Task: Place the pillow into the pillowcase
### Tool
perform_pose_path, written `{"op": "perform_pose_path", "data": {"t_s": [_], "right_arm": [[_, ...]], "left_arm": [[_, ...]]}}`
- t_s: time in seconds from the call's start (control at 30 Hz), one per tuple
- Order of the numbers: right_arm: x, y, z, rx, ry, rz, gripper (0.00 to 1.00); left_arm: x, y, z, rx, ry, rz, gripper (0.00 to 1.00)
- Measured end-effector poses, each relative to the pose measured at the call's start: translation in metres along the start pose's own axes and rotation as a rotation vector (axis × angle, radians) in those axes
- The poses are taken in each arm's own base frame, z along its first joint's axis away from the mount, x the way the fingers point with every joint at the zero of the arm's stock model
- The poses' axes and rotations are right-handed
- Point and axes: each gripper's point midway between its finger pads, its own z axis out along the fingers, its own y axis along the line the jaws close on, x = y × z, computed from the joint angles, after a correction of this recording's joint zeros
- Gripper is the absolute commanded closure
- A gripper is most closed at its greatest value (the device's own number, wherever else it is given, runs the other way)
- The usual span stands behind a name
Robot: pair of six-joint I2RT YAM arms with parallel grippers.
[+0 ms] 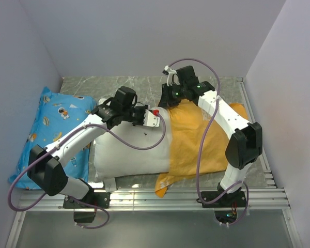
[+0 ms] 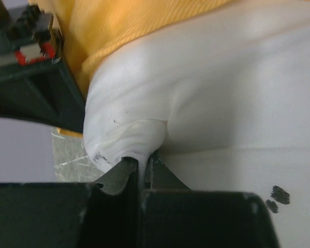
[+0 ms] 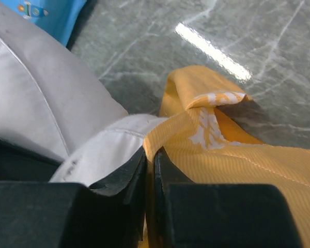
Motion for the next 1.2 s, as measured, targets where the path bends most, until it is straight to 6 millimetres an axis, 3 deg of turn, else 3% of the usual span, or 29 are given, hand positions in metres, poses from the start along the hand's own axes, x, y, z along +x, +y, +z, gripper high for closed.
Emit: {"op": "perform_pose_path", "data": {"t_s": [0.1, 0.17, 0.43, 0.47, 0.57, 0.63, 0.77, 0.93, 1.1, 1.2], "right_arm": [[-0.008, 0.009, 0.003, -0.024, -0.032, 0.012, 0.70], [-0.011, 0.017, 0.005, -0.049, -0.045, 0.004, 1.00], [-0.018, 0.046, 0.009, -0.138, -0.071, 0.017, 1.00], [-0.021, 0.050, 0.008, -0.146, -0.080, 0.025, 0.86], [-0.029, 0.053, 0.000, -0.126, -0.091, 0.013, 0.30], [-0.038, 0.046, -0.010, -0.056, -0.108, -0.036, 0.28], [-0.044, 0.021, -0.042, 0.151, -0.130, -0.148, 0.31], [-0.016, -0.007, -0.079, 0.321, -0.051, -0.235, 0.37], [0.022, -0.029, -0.083, 0.381, 0.091, -0.268, 0.74], [0.025, -0.036, -0.086, 0.410, 0.110, -0.276, 0.93]], "left_arm": [[-0.008, 0.002, 0.003, -0.007, -0.020, 0.025, 1.00], [-0.015, 0.004, 0.006, -0.016, -0.039, 0.046, 1.00], [-0.035, 0.005, 0.014, -0.032, -0.109, 0.106, 1.00], [-0.036, 0.006, 0.015, -0.033, -0.112, 0.108, 1.00], [-0.037, 0.005, 0.015, -0.032, -0.112, 0.117, 1.00], [-0.037, 0.005, 0.015, -0.034, -0.111, 0.131, 1.00], [-0.035, -0.003, 0.008, -0.038, -0.111, 0.166, 1.00], [-0.042, -0.006, 0.001, -0.044, -0.122, 0.190, 1.00], [-0.042, -0.007, 0.001, -0.043, -0.118, 0.194, 1.00], [-0.042, -0.007, 0.001, -0.042, -0.117, 0.196, 1.00]]}}
